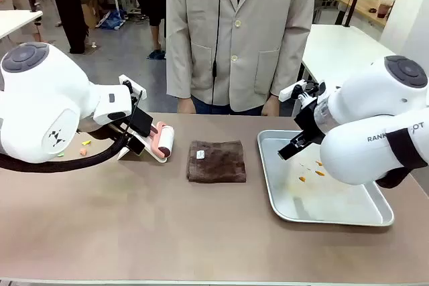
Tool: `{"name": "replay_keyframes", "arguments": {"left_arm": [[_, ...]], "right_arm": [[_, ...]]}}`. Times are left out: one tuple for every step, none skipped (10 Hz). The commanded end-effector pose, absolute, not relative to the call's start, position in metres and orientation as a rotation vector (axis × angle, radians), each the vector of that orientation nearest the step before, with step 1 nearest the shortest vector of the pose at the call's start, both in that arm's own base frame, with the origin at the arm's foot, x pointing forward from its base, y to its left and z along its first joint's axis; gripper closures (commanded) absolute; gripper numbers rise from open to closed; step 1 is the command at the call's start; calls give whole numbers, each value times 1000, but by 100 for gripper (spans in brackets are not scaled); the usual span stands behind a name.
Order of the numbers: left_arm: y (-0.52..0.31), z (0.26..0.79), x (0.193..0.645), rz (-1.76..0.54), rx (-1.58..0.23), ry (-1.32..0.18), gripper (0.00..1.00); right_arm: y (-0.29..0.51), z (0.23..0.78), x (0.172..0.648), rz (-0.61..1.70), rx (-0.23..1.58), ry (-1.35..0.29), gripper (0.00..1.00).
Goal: Clean the surface of the table.
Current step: Hold the Lint Roller with your left hand and the towel with your right hand.
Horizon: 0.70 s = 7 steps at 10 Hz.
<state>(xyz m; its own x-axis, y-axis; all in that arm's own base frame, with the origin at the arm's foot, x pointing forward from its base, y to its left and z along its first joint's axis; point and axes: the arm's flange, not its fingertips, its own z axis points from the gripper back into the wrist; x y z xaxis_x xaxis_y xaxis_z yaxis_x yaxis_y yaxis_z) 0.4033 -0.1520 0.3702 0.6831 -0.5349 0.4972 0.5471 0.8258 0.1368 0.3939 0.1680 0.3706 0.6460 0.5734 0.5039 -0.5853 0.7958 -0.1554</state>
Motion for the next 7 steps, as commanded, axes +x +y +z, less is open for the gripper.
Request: {"name": "replay_keyframes", "arguments": {"left_arm": [[-152,370,403,-607,-23,-550,0],[-152,370,403,-607,-23,-550,0],[-152,370,403,-607,-23,-550,0],[-152,370,403,-607,-23,-550,0],[-152,370,403,-607,-23,-550,0],[-152,370,403,-607,-23,-550,0],[-152,370,403,-607,-23,-550,0]], "right_arm": [[168,371,394,659,22,-566,0],[168,371,394,659,22,-566,0],[168,371,394,659,22,-566,0],[168,371,394,659,22,-566,0],[168,371,394,659,22,-566,0],[168,371,394,659,22,-566,0],[168,371,394,659,22,-566,0]]}}
